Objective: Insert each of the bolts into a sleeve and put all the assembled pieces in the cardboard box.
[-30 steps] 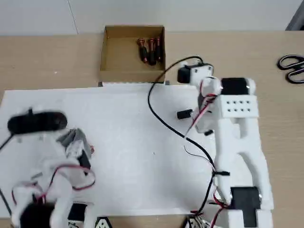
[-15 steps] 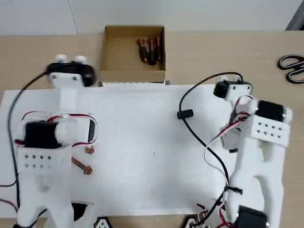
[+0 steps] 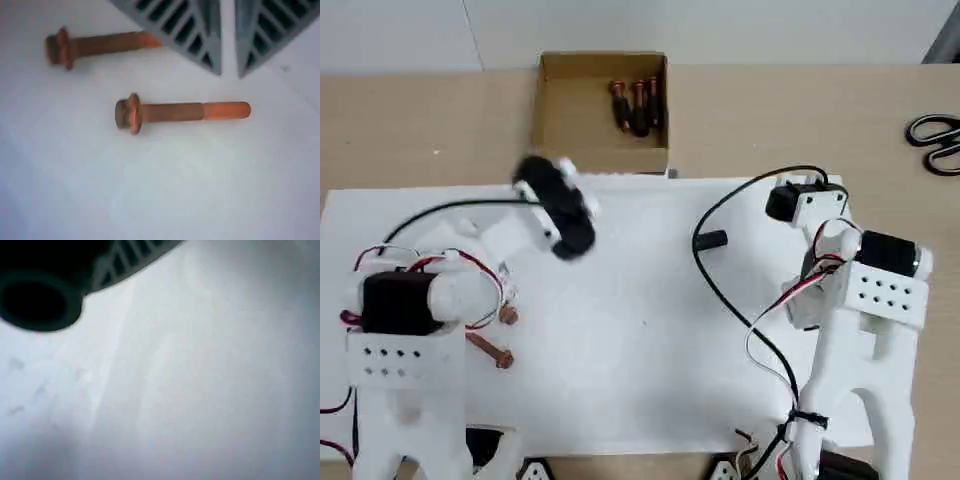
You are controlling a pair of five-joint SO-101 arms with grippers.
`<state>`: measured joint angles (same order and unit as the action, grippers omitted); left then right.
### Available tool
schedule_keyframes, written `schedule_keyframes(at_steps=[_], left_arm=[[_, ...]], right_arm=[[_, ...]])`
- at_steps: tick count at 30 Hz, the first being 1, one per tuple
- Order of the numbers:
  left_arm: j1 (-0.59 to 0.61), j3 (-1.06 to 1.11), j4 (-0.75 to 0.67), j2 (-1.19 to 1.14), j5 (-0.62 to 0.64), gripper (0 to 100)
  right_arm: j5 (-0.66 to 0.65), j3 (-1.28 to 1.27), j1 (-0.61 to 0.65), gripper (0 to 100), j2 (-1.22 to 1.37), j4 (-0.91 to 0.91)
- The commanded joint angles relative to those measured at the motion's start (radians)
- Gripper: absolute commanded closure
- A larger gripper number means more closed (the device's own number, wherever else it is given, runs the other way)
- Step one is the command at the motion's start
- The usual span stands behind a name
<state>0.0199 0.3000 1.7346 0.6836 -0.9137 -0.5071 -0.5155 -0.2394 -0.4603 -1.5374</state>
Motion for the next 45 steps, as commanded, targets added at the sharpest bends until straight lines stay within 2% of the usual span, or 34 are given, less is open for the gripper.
schedule_keyframes(at_steps=[1,5,15,23,28,33,45], left_arm=[[0.04,0.045,0.018,0.015,-0.235,99],[0.074,0.182,0.018,0.017,-0.425,99],[0.094,0.387,0.02,0.011,-0.588,99],[0.12,0.346,0.026,-0.032,-0.595,99],[0.193,0.219,0.029,-0.252,-0.594,99],[0.206,0.143,0.028,-0.463,-0.595,99],[0.206,0.259,0.026,-0.511,-0.694,99]], right_arm=[[-0.041,0.006,-0.008,99.5,-0.033,0.015],[-0.043,0.006,-0.008,99.5,-0.036,0.015],[-0.037,0.006,-0.01,99.5,-0.039,0.015],[-0.008,-0.014,-0.01,99.5,-0.039,0.015],[0.003,-0.014,-0.008,99.5,-0.041,0.005],[0.018,-0.014,-0.008,99.5,-0.041,0.005],[0.02,-0.015,-0.008,99.5,-0.035,0.015]])
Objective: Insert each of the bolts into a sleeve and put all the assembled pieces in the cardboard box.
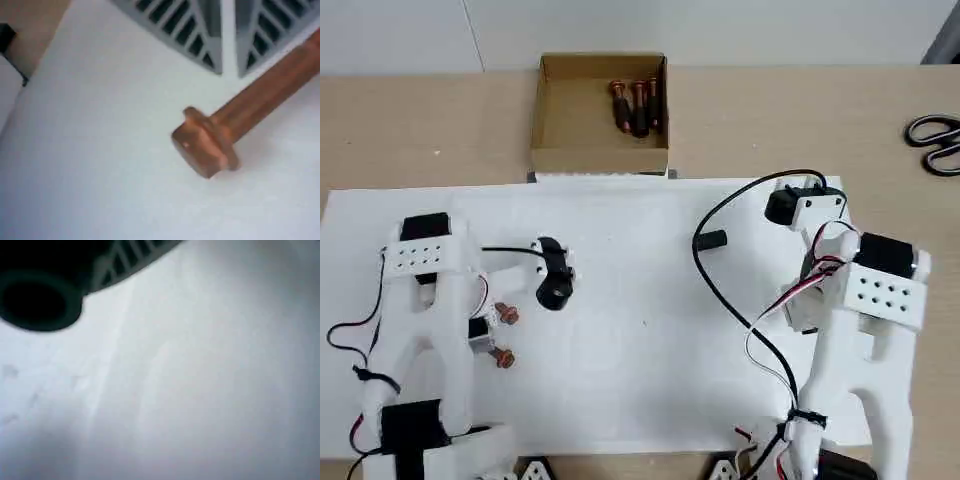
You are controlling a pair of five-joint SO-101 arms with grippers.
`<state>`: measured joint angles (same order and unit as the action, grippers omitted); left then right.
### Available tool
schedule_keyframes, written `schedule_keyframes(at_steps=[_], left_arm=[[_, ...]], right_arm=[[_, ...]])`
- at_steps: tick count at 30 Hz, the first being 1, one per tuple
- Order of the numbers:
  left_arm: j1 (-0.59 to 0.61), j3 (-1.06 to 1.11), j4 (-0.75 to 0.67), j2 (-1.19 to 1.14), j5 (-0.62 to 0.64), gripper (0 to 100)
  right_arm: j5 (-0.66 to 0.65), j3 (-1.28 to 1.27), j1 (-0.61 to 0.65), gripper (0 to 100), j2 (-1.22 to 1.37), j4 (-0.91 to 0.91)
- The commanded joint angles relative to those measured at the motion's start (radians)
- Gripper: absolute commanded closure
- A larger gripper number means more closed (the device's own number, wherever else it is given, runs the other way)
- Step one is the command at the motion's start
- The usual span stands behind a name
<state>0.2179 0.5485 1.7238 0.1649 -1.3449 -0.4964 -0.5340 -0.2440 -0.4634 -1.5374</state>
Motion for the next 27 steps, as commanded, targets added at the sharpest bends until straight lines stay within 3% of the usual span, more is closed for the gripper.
schedule_keyframes(at_steps=[1,27], left_arm=[[0.008,0.015,0.037,0.008,-0.262,99],[0.035,0.028,0.031,0.006,-0.27,94]], right_arm=[[0.009,0.003,-0.004,99.5,-0.03,0.015],[0.023,-0.098,0.001,99.5,-0.038,0.093]])
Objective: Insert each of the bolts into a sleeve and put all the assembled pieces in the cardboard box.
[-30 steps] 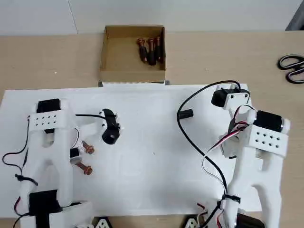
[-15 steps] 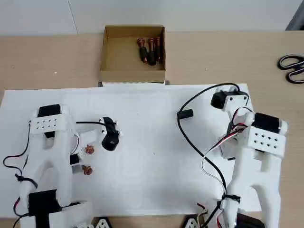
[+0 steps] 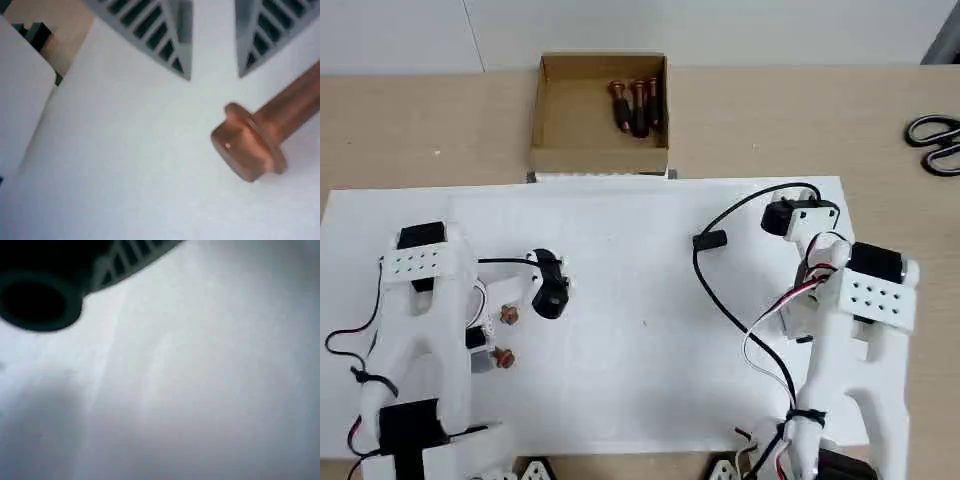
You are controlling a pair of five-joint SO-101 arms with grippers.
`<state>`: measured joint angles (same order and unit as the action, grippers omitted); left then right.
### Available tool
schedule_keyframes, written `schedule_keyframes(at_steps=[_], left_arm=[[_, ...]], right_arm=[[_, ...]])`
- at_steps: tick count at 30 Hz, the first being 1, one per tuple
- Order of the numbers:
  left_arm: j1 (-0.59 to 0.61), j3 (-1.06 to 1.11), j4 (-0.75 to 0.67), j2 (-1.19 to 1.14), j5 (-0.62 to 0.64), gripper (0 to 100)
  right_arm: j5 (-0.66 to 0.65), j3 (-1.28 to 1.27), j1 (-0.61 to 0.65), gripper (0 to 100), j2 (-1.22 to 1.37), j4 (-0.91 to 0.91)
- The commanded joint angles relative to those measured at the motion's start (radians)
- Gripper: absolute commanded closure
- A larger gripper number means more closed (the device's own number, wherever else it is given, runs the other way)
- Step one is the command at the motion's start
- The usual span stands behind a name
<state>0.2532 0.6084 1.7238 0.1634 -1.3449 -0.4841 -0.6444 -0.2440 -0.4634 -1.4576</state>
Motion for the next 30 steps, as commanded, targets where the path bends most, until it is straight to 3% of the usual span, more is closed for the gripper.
schedule_keyframes(at_steps=[1,17,30], left_arm=[[-0.002,-0.044,0.031,0.008,-0.27,94],[-0.014,-0.125,0.032,0.002,-0.27,94],[-0.009,-0.033,0.028,-0.002,-0.311,94]], right_arm=[[0.011,0.012,0.001,99.5,-0.038,0.013],[0.032,0.011,0.001,99.5,-0.038,0.013],[0.037,0.012,0.002,99.5,-0.038,0.013]])
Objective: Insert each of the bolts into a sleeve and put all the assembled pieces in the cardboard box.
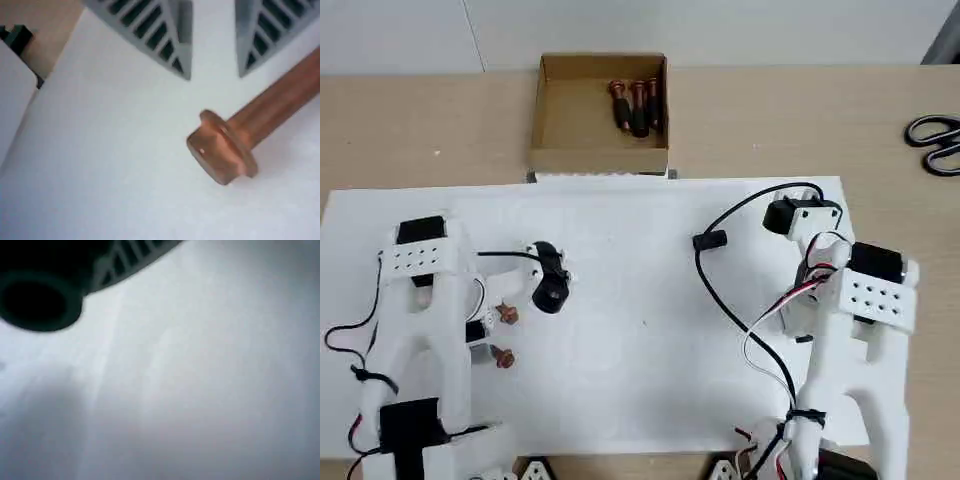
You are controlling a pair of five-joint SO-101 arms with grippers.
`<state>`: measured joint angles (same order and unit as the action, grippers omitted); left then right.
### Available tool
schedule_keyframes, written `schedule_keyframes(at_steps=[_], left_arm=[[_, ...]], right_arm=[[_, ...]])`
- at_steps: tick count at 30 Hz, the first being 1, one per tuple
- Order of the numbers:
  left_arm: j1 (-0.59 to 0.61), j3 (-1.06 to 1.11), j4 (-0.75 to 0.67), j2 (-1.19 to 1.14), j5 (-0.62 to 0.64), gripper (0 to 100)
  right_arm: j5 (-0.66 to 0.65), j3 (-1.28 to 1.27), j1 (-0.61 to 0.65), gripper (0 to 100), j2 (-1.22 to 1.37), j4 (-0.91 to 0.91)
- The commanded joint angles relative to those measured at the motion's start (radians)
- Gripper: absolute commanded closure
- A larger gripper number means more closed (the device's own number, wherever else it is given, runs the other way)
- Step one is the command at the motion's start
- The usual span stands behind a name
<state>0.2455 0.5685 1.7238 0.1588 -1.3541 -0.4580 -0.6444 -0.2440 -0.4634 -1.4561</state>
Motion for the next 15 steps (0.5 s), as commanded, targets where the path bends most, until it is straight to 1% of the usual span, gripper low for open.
schedule_keyframes(at_steps=[1,3,8,12,15], left_arm=[[-0.002,0.018,0.028,0.003,-0.304,94],[-0.003,0.038,0.026,0.003,-0.304,94],[-0.006,0.084,-0.043,0.002,-0.302,94],[-0.008,0.039,0.028,0.003,-0.302,94],[-0.006,0.008,0.031,0.012,-0.298,94]], right_arm=[[0.011,0.012,0.002,99.5,-0.038,0.012],[0.011,0.012,0.002,99.5,-0.039,0.012],[0.006,0.012,0.002,99.5,-0.039,0.007],[0.006,0.012,0.002,99.5,-0.039,0.01],[0.006,0.012,0.002,99.5,-0.039,0.012]])
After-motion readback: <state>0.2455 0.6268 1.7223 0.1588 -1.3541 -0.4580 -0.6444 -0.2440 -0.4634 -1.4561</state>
